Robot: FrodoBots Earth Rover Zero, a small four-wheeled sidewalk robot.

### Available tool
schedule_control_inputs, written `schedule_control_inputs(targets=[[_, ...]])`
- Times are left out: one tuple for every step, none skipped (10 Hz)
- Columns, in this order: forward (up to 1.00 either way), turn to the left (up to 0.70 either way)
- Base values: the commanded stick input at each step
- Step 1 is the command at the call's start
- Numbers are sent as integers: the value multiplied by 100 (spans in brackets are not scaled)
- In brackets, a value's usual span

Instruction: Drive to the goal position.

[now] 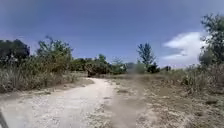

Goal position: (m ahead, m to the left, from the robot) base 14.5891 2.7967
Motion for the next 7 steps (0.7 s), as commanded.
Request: schedule_control_inputs(targets=[[45, 2], [45, 2], [45, 2], [45, 2], [45, 2], [45, 2], [45, 2]])
